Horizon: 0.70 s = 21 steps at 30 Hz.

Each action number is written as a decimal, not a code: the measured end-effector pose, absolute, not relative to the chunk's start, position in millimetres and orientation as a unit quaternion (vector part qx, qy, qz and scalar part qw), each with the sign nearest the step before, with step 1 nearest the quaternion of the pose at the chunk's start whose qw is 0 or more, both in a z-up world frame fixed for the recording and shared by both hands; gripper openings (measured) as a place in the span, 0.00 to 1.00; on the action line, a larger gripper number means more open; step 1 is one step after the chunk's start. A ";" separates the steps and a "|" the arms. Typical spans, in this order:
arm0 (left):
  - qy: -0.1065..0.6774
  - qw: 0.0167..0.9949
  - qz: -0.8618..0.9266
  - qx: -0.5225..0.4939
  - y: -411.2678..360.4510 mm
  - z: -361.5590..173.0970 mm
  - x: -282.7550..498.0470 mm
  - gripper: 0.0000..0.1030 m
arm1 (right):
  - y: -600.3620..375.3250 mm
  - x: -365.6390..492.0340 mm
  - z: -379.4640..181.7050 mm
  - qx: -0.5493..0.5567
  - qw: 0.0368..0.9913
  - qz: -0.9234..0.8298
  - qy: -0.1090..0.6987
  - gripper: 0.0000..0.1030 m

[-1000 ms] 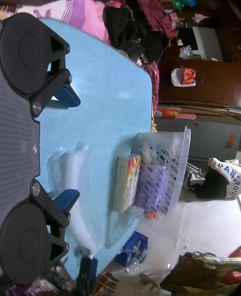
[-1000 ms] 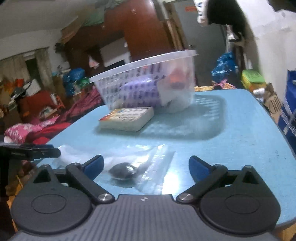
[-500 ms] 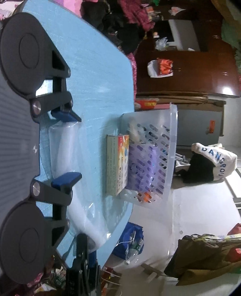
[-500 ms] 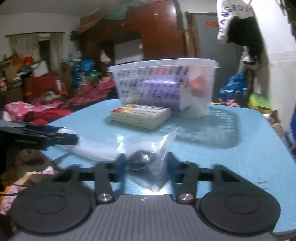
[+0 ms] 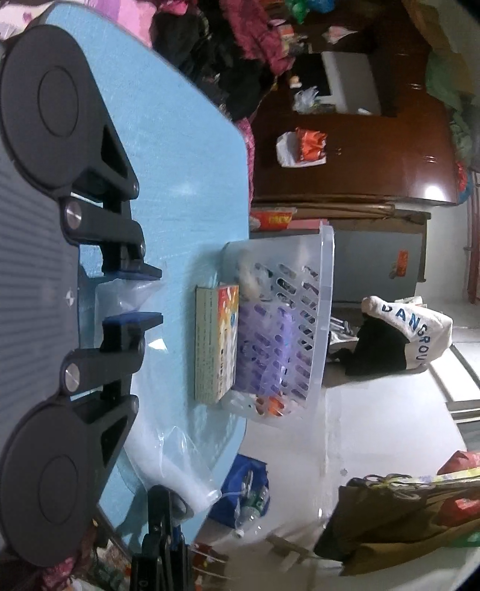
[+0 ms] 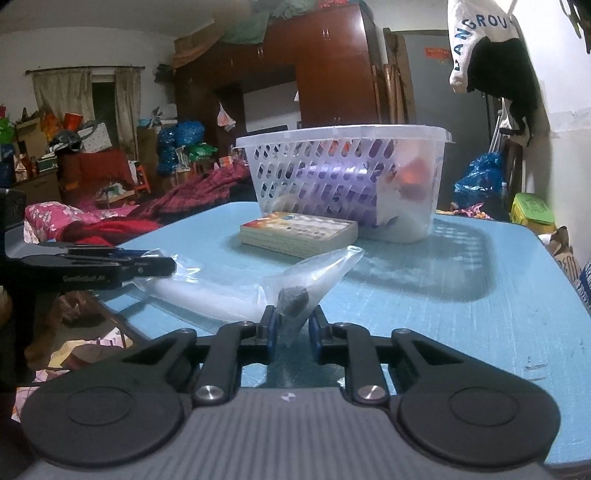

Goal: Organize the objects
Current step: 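Grasp the white plastic bag with the left gripper while the right gripper grasps the clear bag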

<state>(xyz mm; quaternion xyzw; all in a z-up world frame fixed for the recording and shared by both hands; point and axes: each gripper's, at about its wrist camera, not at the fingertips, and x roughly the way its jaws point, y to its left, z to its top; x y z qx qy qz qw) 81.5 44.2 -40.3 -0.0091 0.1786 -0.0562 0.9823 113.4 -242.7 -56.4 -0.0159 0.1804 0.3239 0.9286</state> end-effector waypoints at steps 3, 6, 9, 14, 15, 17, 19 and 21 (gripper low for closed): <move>0.179 0.982 -0.055 -0.007 44.8 -41.9 82.1 0.19 | -243.9 112.3 -55.0 -0.013 0.928 0.328 0.177 0.18; 0.167 0.984 -0.058 -0.007 44.6 -39.5 77.6 0.17 | -242.5 110.8 -54.8 -0.015 0.929 0.325 0.174 0.18; 0.154 0.986 -0.060 -0.004 44.0 -33.6 72.9 0.17 | -243.4 108.8 -52.3 -0.016 0.930 0.327 0.168 0.17; 0.147 0.987 -0.065 -0.008 45.4 -29.5 71.8 0.17 | -243.6 104.9 -47.0 -0.021 0.932 0.326 0.155 0.16; 0.147 0.987 -0.067 -0.010 46.1 -29.3 72.7 0.17 | -244.2 105.6 -46.7 -0.021 0.932 0.326 0.154 0.16; 0.145 0.987 -0.069 -0.013 46.8 -29.1 73.3 0.17 | -245.2 107.1 -47.0 -0.018 0.932 0.328 0.154 0.16; 0.142 0.987 -0.071 -0.015 46.5 -27.5 73.1 0.17 | -245.6 107.8 -46.4 -0.018 0.932 0.327 0.153 0.16; 0.134 0.988 -0.074 -0.015 46.4 -21.8 72.8 0.17 | -246.0 106.7 -44.1 -0.019 0.933 0.329 0.148 0.16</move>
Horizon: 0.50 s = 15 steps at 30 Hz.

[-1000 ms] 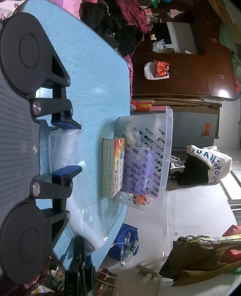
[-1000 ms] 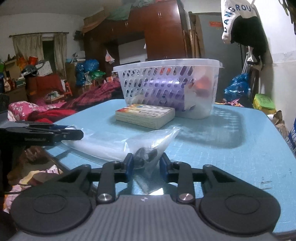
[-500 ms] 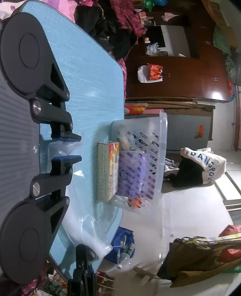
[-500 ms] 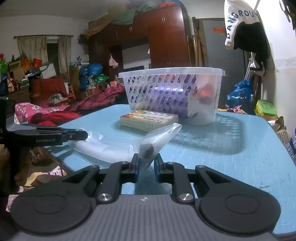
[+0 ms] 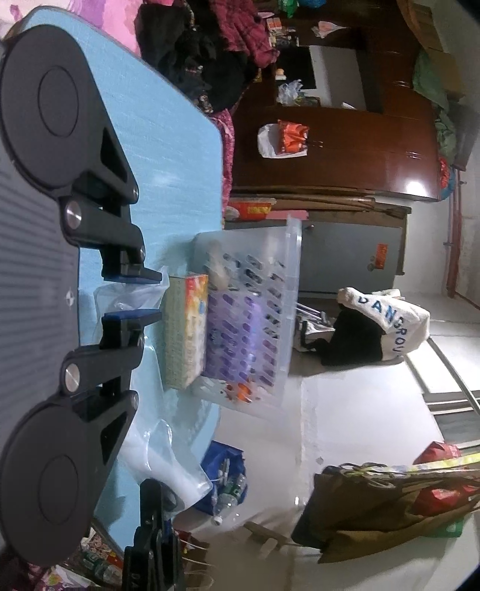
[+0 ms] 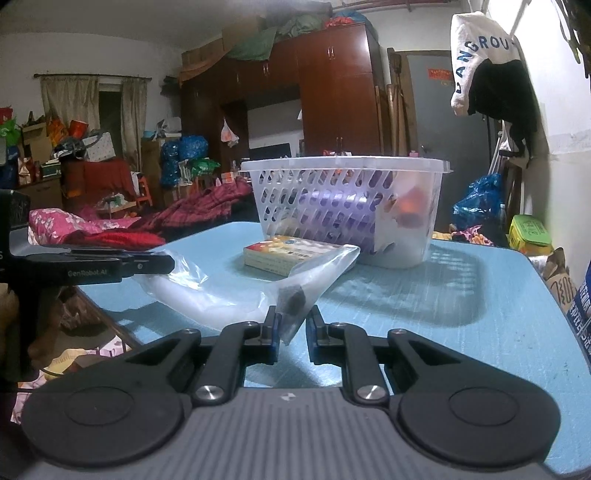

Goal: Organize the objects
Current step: 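Grasp the white plastic bag with the left gripper while the right gripper grasps the clear bag, then carry both bags over the white basket and open both grippers to drop them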

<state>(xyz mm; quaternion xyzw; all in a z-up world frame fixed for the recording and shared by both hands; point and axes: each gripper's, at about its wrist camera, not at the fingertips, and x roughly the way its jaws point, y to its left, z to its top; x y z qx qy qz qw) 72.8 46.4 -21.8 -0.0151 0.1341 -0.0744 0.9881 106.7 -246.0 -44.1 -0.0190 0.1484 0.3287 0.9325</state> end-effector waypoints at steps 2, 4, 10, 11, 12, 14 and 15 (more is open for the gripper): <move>0.122 0.989 -0.081 -0.016 46.1 -10.1 76.2 0.17 | -247.7 105.6 -37.0 -0.020 0.934 0.328 0.138 0.15; 0.107 0.990 -0.089 -0.017 46.4 10.1 86.7 0.17 | -249.6 107.7 -24.7 -0.022 0.935 0.330 0.126 0.15; 0.054 0.995 -0.085 -0.001 41.0 81.6 143.9 0.17 | -253.9 150.1 44.7 -0.007 0.941 0.330 0.071 0.14; 0.051 0.995 -0.080 0.005 39.3 92.4 158.1 0.17 | -250.6 161.9 56.0 -0.011 0.944 0.323 0.062 0.14; 0.053 0.996 -0.075 0.010 38.0 102.4 174.7 0.17 | -246.7 174.7 65.2 -0.013 0.945 0.319 0.065 0.14; 0.061 0.996 -0.066 0.016 37.1 116.3 207.7 0.17 | -237.8 204.6 80.9 -0.009 0.944 0.321 0.074 0.13; 0.071 0.995 -0.063 0.023 37.5 122.2 227.6 0.17 | -233.4 218.0 85.9 -0.008 0.946 0.317 0.074 0.13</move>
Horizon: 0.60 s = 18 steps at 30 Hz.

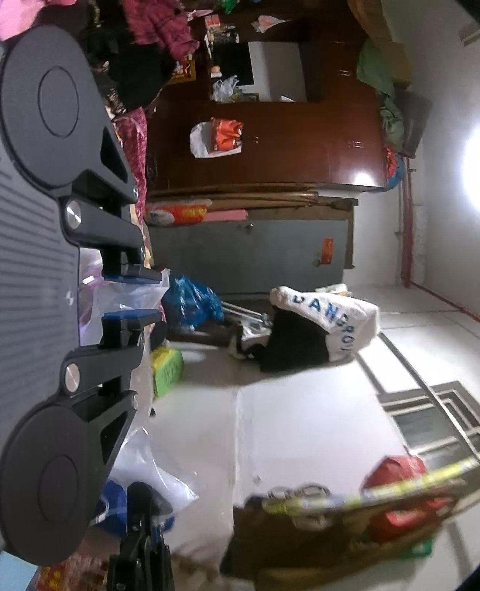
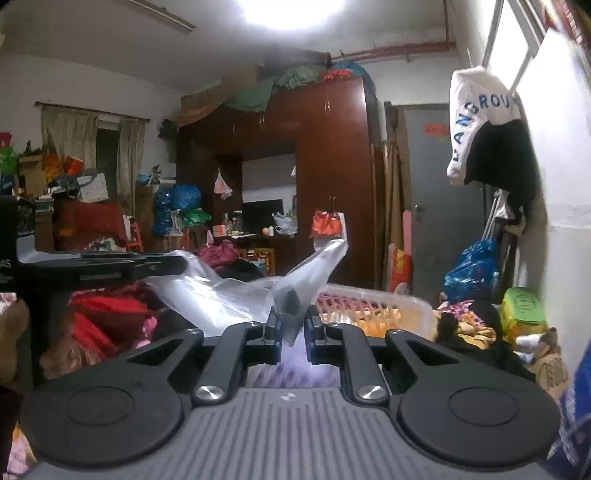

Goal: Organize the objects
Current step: 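Carry both bags over the white basket and open both grippers to drop them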

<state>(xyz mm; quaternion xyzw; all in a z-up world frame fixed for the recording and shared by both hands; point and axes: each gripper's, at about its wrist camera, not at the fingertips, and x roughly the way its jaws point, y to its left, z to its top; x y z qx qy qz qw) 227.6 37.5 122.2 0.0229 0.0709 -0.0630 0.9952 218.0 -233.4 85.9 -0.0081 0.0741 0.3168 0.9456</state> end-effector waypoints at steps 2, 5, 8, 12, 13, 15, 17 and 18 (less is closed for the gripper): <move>0.105 0.993 -0.054 0.012 42.7 126.4 266.5 0.17 | -223.9 248.6 91.4 -0.003 0.948 0.306 0.092 0.13; 0.158 0.987 -0.036 -0.005 46.3 119.2 311.1 0.17 | -211.4 286.3 88.4 -0.001 0.951 0.281 0.127 0.13; 0.180 0.983 -0.021 0.003 39.6 105.2 328.0 0.18 | -208.8 307.5 77.2 0.011 0.949 0.271 0.159 0.13; 0.185 0.981 -0.031 0.040 35.5 95.6 324.3 0.69 | -206.0 320.2 63.7 -0.003 0.950 0.239 0.202 0.31; 0.177 0.982 -0.030 0.049 37.0 97.0 318.4 0.79 | -209.2 318.6 64.6 -0.003 0.951 0.232 0.203 0.47; 0.175 0.983 -0.034 0.049 45.0 100.8 297.6 0.80 | -224.0 302.2 68.2 0.013 0.953 0.237 0.189 0.74; 0.174 0.982 -0.062 0.030 54.7 105.0 270.5 0.80 | -239.7 277.5 72.7 0.020 0.958 0.235 0.160 0.94; 0.176 0.981 -0.076 0.022 59.0 104.6 254.8 0.80 | -244.4 265.4 74.5 0.020 0.959 0.239 0.152 0.99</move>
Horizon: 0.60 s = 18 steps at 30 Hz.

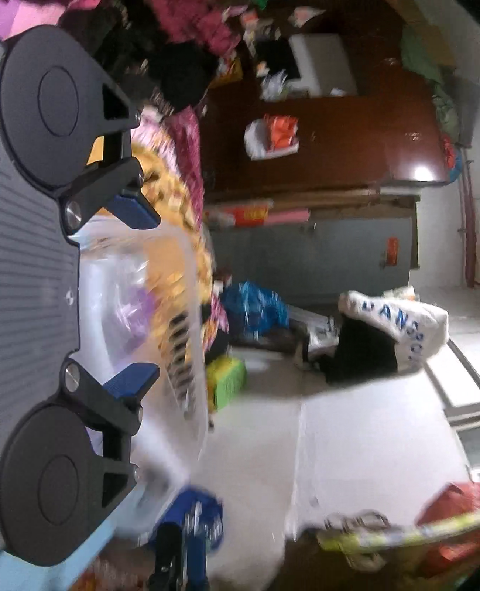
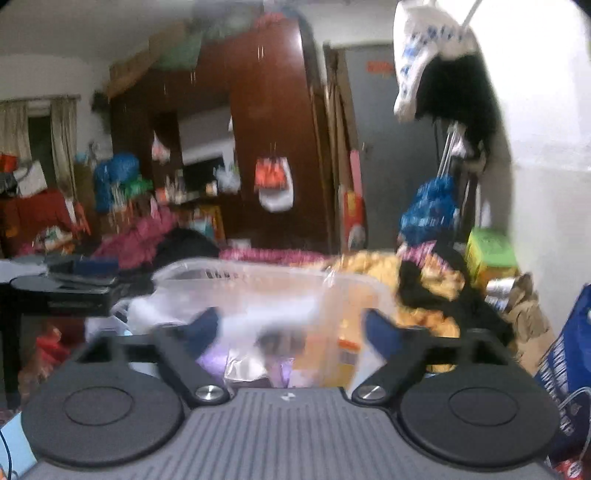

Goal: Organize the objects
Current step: 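Carry both bags over the white basket and open both grippers to drop them, then grasp the white-and-orange medicine box with both grippers from its ends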

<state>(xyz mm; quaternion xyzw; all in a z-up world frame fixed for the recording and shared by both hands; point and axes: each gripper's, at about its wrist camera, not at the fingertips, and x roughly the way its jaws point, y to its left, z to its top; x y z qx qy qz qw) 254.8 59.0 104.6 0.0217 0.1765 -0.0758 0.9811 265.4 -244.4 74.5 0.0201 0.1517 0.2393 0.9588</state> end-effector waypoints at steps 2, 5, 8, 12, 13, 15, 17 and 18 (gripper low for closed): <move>0.189 0.977 -0.098 0.019 63.9 99.1 226.3 0.81 | -253.9 240.1 71.9 0.021 0.954 0.260 0.146 1.00; 0.225 0.965 -0.130 0.026 68.0 75.2 195.2 0.83 | -257.4 216.3 57.4 0.014 0.947 0.281 0.158 1.00; 0.266 0.954 -0.138 0.002 72.5 48.7 191.8 0.83 | -250.4 215.9 33.8 0.019 0.934 0.299 0.192 1.00; 0.294 0.941 -0.167 -0.016 72.7 18.1 200.0 0.83 | -221.0 230.4 3.3 -0.008 0.916 0.307 0.256 1.00; 0.296 0.941 -0.166 -0.016 71.4 16.1 202.1 0.83 | -215.1 235.1 -3.9 -0.015 0.913 0.308 0.265 1.00; 0.300 0.940 -0.163 -0.014 70.7 10.2 207.8 0.83 | -204.7 239.0 -14.9 -0.023 0.906 0.312 0.284 0.96; 0.305 0.938 -0.164 -0.015 69.4 5.8 216.6 0.81 | -196.4 234.4 -19.5 -0.031 0.904 0.317 0.286 0.92; 0.309 0.936 -0.166 -0.017 69.5 3.3 220.1 0.79 | -192.7 234.2 -21.1 -0.039 0.902 0.321 0.285 0.90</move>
